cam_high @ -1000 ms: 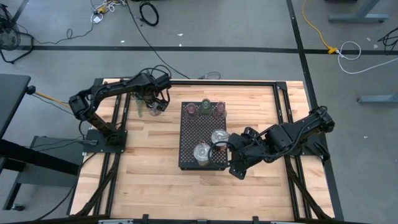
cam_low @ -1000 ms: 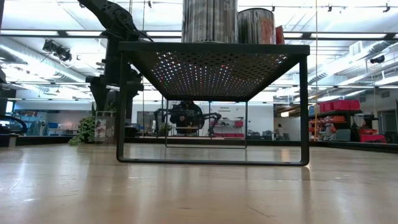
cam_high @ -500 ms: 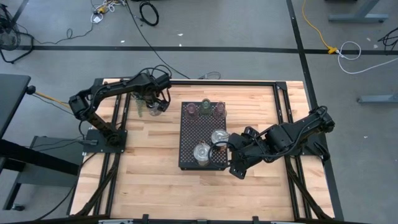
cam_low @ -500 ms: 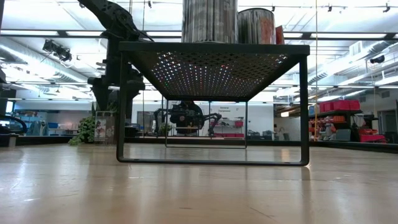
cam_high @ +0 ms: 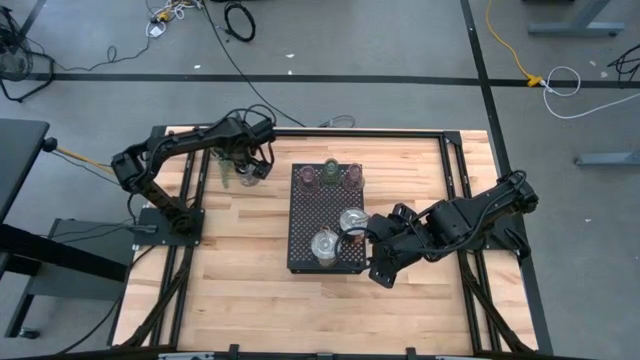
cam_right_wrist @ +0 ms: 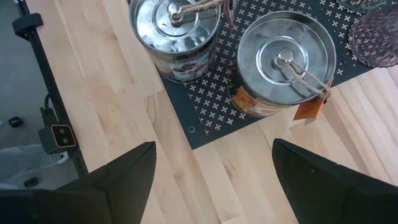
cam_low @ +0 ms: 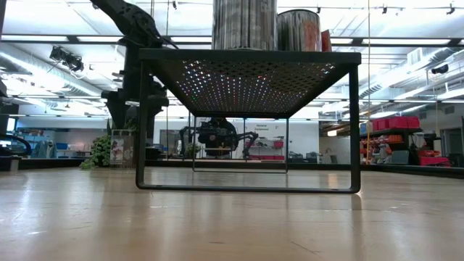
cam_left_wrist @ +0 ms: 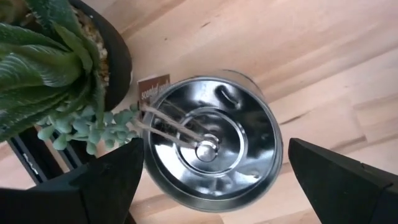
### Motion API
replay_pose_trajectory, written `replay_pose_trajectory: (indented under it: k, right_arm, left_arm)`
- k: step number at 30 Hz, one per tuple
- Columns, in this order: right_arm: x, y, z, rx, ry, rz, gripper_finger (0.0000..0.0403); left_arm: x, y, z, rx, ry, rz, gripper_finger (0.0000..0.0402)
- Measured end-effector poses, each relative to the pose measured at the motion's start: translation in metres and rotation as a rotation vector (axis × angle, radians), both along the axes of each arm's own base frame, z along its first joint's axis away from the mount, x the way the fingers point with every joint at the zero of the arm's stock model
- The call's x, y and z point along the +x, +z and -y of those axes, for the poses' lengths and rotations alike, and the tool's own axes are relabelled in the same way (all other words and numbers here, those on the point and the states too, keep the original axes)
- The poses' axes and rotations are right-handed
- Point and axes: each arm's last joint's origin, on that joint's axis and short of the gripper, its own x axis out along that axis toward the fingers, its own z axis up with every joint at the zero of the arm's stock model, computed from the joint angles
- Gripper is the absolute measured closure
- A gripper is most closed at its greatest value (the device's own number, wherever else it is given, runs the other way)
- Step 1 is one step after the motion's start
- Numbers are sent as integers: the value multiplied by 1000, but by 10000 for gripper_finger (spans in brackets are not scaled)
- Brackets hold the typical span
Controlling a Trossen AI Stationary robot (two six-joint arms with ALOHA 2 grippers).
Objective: Pick & Place candle stick holders
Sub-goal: Put the brown scented candle on the shelf
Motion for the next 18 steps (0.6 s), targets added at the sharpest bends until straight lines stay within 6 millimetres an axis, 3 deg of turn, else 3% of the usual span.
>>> replay_pose_trajectory:
  k: [9,18]
  right_arm:
    - [-1,0,-2,-3,-6,5,85]
    - [-2,0,-3,3,-19,6,85]
  left_arm:
    - [1,-2,-2,13,7,25,2]
    - [-13,-30,8,-32,28,-72,1]
